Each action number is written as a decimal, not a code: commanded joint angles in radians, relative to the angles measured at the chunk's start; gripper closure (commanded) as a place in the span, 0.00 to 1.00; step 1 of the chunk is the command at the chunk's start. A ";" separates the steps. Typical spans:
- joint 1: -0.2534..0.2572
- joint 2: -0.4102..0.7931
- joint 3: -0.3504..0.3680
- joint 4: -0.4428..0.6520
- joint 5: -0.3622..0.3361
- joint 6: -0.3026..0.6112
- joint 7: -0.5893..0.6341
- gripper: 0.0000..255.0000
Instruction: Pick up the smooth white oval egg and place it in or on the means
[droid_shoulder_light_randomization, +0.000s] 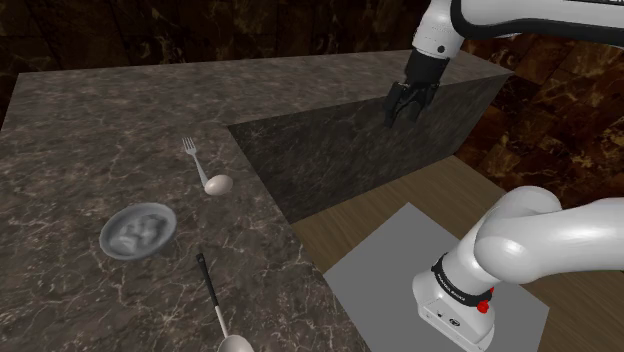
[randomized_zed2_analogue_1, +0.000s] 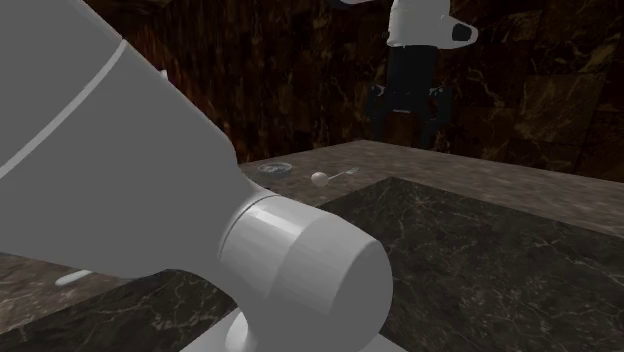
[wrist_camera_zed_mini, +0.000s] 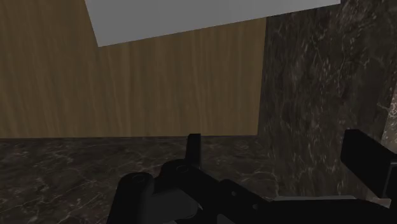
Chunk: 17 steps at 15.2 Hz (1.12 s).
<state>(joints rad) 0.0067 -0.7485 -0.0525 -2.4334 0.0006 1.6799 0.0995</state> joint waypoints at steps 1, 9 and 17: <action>0.000 0.000 0.000 0.000 0.000 0.000 0.000 0.00; 0.090 0.272 0.006 0.070 0.093 0.179 -0.079 0.00; 0.169 0.550 0.027 0.210 0.197 0.293 -0.176 0.00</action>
<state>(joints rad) 0.1680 -0.2394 -0.0264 -2.2413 0.1837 1.9532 -0.0578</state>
